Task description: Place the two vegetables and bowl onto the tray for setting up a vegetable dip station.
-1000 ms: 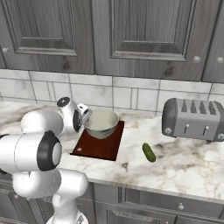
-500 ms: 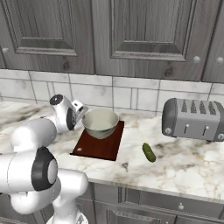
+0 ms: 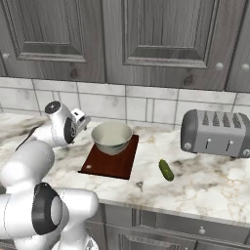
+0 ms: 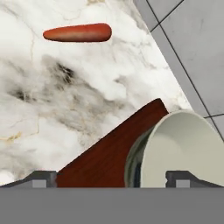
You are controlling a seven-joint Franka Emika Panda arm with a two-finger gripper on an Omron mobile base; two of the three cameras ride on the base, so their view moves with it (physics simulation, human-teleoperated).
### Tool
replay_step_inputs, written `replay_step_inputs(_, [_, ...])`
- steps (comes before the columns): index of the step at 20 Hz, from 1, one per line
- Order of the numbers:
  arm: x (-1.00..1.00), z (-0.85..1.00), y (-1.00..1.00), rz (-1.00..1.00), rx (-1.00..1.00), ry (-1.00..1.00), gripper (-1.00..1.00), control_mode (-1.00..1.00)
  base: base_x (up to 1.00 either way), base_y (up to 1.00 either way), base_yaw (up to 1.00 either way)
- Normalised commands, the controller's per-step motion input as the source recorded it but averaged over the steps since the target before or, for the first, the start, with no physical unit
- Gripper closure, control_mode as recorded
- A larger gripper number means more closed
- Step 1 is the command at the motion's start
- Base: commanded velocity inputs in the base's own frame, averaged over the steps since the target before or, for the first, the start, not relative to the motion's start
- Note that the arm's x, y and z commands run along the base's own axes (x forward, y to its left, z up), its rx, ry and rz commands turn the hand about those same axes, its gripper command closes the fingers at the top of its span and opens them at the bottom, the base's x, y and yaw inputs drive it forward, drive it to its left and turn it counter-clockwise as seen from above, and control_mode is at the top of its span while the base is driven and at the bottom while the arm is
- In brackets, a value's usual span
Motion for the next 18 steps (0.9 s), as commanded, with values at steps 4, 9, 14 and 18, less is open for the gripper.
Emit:
replay_step_inputs(4, [-0.29,0.16,0.30,-0.06,0.10,-0.02,-1.00,-1.00,0.00,0.00,0.00])
replay_step_inputs(9, [-0.17,0.10,0.36,-0.21,0.14,-0.04,-1.00,-1.00,0.00,0.00,0.00])
replay_step_inputs(14, [-0.05,0.02,0.39,-0.35,0.13,-0.03,-1.00,-1.00,0.00,0.00,0.00])
replay_step_inputs(18, [-0.01,0.02,0.39,-0.35,0.19,0.00,-1.00,-1.00,0.00,0.00,0.00])
